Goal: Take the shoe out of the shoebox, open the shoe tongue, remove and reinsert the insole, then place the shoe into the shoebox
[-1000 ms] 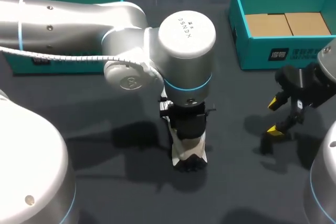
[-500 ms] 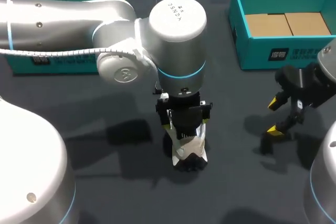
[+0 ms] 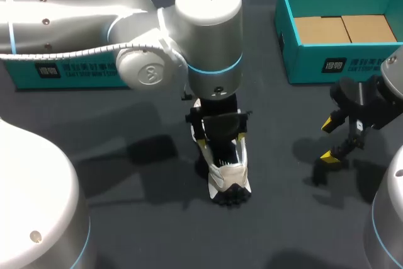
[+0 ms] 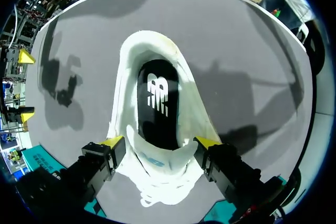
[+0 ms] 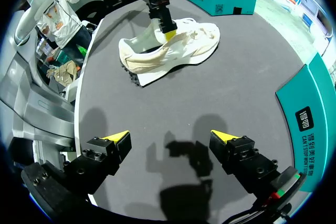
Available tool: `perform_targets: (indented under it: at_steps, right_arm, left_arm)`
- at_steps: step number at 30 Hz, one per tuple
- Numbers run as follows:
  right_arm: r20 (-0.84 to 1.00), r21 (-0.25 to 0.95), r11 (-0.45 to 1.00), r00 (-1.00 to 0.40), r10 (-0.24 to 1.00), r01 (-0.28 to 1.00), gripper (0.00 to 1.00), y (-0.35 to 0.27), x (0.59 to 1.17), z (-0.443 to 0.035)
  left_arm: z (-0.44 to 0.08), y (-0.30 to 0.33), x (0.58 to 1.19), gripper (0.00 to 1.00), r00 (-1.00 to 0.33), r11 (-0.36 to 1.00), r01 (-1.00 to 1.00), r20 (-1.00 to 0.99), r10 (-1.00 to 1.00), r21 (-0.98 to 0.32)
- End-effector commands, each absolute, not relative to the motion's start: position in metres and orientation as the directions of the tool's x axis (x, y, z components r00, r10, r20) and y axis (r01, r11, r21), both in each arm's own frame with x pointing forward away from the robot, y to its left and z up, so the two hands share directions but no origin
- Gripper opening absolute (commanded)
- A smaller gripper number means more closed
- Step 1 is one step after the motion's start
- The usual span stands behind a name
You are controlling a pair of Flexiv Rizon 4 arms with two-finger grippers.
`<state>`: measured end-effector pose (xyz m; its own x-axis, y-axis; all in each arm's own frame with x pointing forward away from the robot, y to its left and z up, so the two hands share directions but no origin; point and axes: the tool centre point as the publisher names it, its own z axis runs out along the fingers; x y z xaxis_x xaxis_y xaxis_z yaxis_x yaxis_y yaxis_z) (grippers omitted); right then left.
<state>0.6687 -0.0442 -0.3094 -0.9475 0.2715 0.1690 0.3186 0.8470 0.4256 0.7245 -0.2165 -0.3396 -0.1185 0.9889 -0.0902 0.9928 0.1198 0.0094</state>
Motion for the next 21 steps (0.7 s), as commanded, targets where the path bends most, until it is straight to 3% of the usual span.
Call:
perform_targets:
  at_steps: [1,17,21]
  right_arm:
    - [0.166,0.425,0.847,-0.947,0.273,0.319,1.0,-0.044,0.667,-0.309]
    - [0.166,0.425,0.847,-0.947,0.273,0.319,1.0,-0.044,0.667,-0.309]
    - [0.166,0.425,0.847,-0.947,0.273,0.319,1.0,-0.044,0.667,-0.309]
  left_arm:
    - [-0.342,-0.217,0.727,0.83,-0.125,0.127,0.992,-0.089,0.988,0.01]
    - [-0.331,-0.213,0.754,0.69,-0.152,0.152,0.988,-0.093,0.984,-0.009]
    - [-0.329,-0.213,0.76,0.62,-0.163,0.164,0.987,-0.086,0.983,-0.001]
